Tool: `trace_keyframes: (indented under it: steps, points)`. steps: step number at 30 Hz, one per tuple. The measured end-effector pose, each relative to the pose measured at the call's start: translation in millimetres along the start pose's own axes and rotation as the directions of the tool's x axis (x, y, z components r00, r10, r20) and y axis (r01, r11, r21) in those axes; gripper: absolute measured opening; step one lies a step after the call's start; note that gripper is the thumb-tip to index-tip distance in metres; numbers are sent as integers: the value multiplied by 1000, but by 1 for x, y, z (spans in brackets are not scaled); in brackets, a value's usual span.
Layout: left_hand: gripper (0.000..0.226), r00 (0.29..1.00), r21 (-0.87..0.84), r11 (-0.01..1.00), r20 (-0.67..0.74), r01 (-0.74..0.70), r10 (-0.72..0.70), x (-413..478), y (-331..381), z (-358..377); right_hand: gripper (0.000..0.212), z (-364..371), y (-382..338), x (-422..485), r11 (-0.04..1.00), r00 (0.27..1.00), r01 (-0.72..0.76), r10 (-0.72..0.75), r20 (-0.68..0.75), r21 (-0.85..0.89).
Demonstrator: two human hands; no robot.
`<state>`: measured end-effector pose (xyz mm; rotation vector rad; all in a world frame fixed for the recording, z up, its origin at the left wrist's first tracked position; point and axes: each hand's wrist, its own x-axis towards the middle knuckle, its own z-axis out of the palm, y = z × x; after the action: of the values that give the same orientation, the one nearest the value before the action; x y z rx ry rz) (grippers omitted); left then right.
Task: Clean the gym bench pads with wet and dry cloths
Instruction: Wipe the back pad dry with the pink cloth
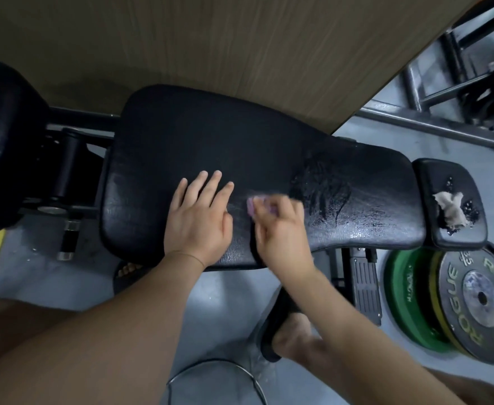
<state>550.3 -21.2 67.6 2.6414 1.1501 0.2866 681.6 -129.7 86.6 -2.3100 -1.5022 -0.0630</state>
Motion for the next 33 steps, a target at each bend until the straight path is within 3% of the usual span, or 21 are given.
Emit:
trace_keyframes:
  steps: [3, 6, 10, 14, 16, 21, 22, 24, 26, 27, 29, 31, 33]
  points:
    - [59, 1000, -4, 1000, 9, -2, 2, -1, 0, 0, 23, 10, -3, 16, 996, 994, -86, 87, -58, 27]
    - [60, 1000, 9, 1000, 22, -3, 3, 0, 0, 0, 33, 0, -17, -25, 998, 998, 35, -38, 49, 55]
    - [59, 1000, 22, 1000, 25, 7, -8, 2, 0, 0, 24, -6, -8, -21, 991, 989, 129, -132, 72, 41]
    - [59, 1000, 40, 999, 14, 3, -4, 1, 1, -1, 13, 8, 5, 33, 999, 998, -27, 25, -51, -34]
    - [59, 1000, 35, 999, 15, 1, -2, 0, 1, -1, 14, 8, -3, 17, 997, 996, -81, 80, -46, -12]
    - [58, 1000, 25, 1000, -4, 13, -13, 0, 3, -1, 24, -17, -5, -59, 994, 990, 103, -105, 93, 20]
    - [58, 1000, 20, 1000, -14, 14, -14, 0, 3, -1, 25, -20, 10, -57, 997, 994, 79, -77, 73, -13]
    - [57, 1000, 18, 1000, -24, 10, -10, 0, 4, 0, 29, -22, 41, -45, 991, 992, -116, 114, -50, -59]
    - [56, 1000, 25, 1000, -24, 14, -14, 0, 5, 1, 27, -20, 49, -38, 946, 937, -323, 315, -148, -34]
    - [56, 1000, 28, 999, -23, 16, -16, 0, 5, 1, 28, -18, 39, -40, 937, 927, -349, 342, -157, -22]
    - [56, 1000, 30, 999, -16, 19, -19, 0, 4, 2, 30, -12, 12, -52, 971, 968, -237, 236, -84, -5]
    - [57, 1000, 30, 999, -13, 24, -24, 0, 4, 1, 30, -14, 3, -67, 1000, 999, -30, 30, 29, 2]
    - [57, 1000, 28, 999, -10, 25, -25, -1, 5, 1, 25, -20, 26, -65, 1000, 998, 15, -14, 53, -27]
